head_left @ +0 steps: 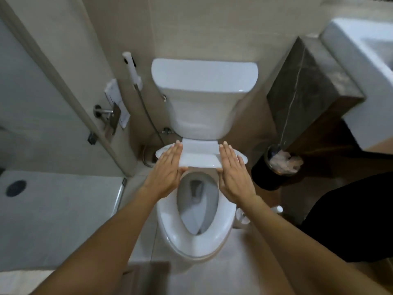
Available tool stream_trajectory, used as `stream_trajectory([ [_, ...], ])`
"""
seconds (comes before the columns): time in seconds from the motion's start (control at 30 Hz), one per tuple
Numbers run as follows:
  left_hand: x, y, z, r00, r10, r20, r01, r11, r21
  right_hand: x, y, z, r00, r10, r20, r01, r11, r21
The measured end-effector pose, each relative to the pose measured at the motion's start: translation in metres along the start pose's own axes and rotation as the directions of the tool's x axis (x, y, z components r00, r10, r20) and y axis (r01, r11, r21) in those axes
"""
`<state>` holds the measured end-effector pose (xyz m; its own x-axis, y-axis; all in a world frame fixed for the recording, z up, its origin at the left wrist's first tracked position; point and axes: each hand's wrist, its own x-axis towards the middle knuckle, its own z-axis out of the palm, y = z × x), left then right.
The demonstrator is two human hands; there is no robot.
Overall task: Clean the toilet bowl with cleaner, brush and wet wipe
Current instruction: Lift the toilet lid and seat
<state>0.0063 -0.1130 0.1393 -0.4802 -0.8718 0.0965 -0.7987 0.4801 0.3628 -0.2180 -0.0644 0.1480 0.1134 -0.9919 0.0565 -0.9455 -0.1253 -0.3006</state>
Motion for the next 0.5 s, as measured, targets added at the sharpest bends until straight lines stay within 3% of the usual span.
stream_trajectory([
  [0.2,0.081,0.003,-0.043,0.995,-0.097,-0.036,0.096,0.995,-0.019,0.084,-0.005,-0.047,0.989,0.142,-0.047,-0.138,0.987,0.083],
  [0.5,0.187,-0.016,-0.077,0.996,-0.084,-0.023,0.079,0.984,-0.162,0.195,0.008,-0.072,0.956,0.284,-0.076,-0.27,0.951,0.153],
])
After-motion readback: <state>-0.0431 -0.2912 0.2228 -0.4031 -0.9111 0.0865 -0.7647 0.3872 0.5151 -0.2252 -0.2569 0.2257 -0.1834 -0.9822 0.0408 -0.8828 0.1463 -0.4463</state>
